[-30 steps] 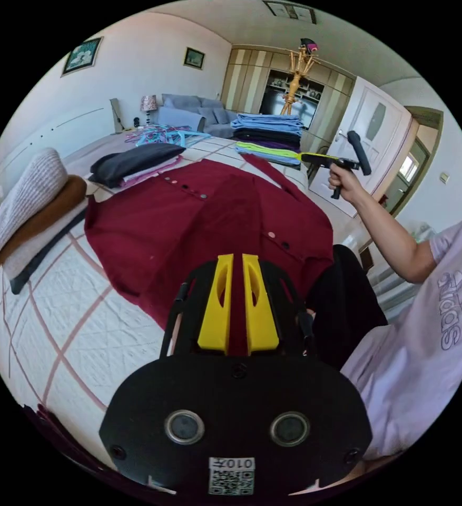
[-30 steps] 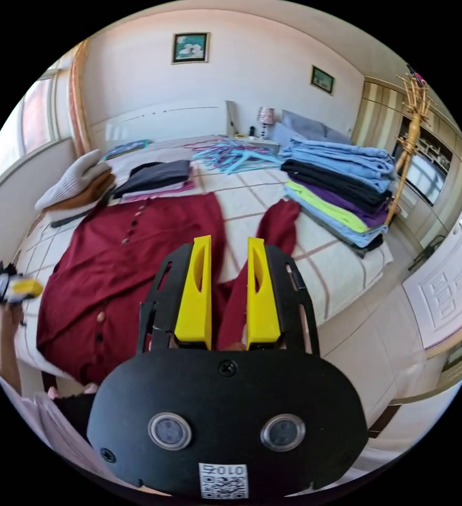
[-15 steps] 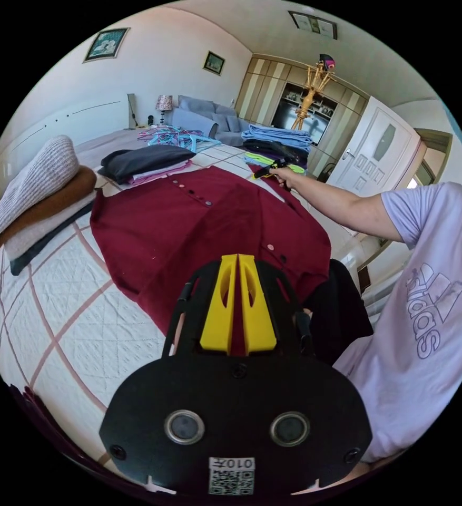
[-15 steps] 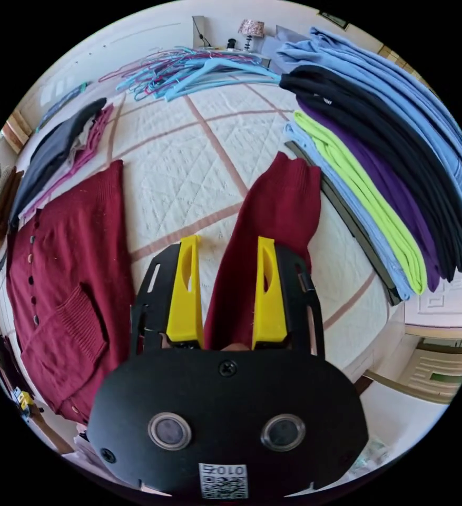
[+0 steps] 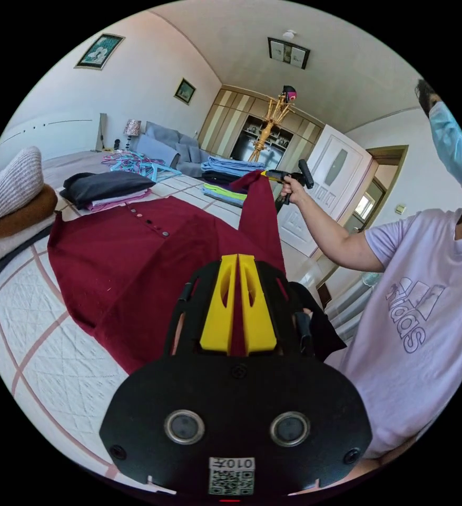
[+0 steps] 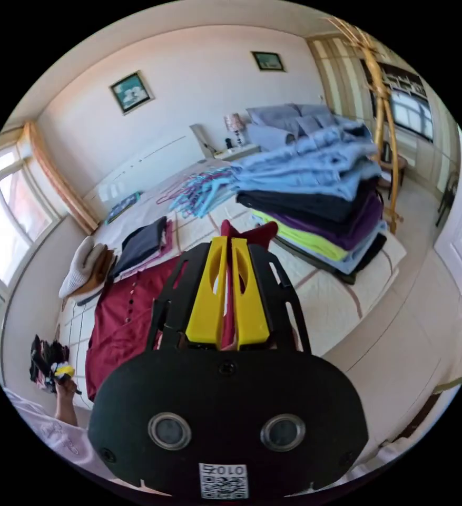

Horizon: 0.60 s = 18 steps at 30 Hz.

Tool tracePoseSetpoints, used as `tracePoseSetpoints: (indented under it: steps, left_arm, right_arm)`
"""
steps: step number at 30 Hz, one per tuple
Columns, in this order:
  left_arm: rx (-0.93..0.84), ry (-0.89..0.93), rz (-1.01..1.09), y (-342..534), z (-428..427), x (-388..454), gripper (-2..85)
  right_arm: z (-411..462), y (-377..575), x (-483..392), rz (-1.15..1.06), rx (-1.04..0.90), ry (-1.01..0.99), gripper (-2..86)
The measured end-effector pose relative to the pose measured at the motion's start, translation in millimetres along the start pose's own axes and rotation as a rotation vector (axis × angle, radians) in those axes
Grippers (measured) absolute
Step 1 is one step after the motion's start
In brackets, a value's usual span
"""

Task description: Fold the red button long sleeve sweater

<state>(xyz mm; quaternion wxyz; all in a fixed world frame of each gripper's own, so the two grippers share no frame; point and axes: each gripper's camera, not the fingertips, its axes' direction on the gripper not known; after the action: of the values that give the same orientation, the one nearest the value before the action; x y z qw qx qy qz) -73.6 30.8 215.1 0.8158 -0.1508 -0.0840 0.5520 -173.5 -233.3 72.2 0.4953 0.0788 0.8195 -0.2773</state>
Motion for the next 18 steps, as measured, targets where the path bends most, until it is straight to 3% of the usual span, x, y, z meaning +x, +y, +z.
tracePoseSetpoints:
  steps: [7,11,18]
  left_arm:
    - [0.077,0.008,-0.03,-5,-19,3,1.1]
    - [0.018,-0.04,-0.167,6,-16,-18,4.0]
    - [-0.083,-0.128,-0.289,17,-30,-67,7.6]
  right_arm:
    - [9,5,-211,-0.443,0.003,-0.093,4.4]
    - [86,82,-299,-0.704,-0.307,-0.308,10.5]
    - [81,171,-185,-0.38,-0.27,-0.214,11.6]
